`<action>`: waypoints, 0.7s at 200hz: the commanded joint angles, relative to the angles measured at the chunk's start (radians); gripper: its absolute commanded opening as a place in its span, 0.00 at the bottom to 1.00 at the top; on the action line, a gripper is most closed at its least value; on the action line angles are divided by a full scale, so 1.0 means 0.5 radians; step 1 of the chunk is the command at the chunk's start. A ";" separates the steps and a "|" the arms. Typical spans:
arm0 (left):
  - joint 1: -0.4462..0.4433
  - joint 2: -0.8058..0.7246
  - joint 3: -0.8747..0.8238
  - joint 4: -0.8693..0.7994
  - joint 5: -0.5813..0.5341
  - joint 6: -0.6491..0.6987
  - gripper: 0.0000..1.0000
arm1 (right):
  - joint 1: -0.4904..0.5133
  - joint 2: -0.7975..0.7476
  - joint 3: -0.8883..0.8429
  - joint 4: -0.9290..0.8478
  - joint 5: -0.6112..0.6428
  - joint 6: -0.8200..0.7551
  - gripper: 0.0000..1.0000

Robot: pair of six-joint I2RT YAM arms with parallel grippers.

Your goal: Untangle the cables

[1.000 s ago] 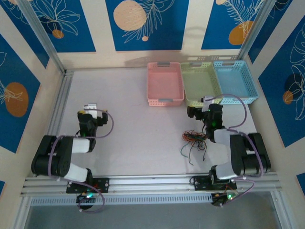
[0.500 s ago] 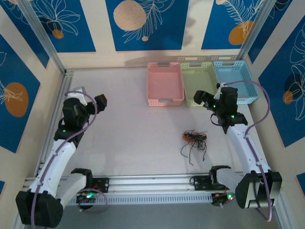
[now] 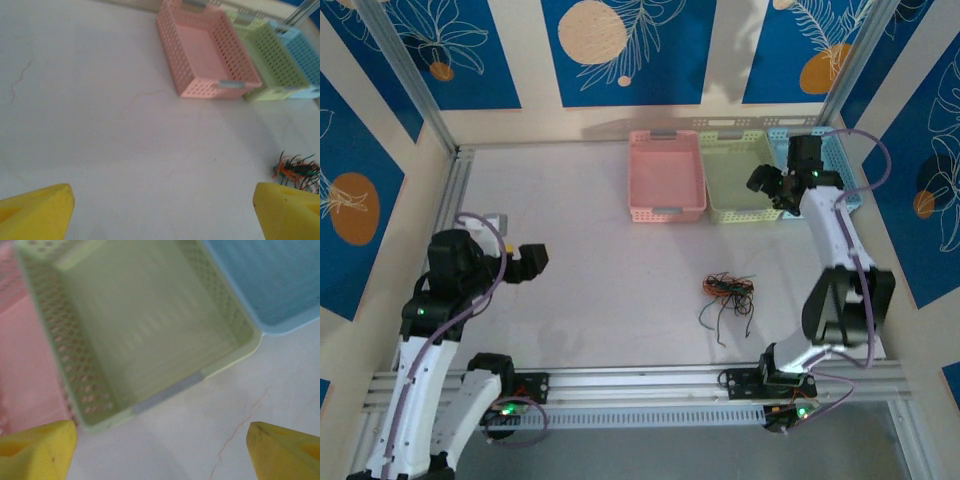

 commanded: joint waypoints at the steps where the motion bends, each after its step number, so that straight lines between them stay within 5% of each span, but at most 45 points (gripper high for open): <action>1: -0.005 0.003 -0.050 -0.093 -0.062 0.053 0.91 | -0.050 0.304 0.307 -0.219 0.119 -0.054 0.86; 68: -0.007 0.017 -0.096 -0.051 -0.093 0.043 0.91 | -0.170 1.052 1.228 -0.689 0.211 -0.065 0.78; 140: -0.006 0.022 -0.105 -0.042 -0.085 0.038 0.91 | -0.096 1.202 1.432 -0.781 0.202 -0.092 0.65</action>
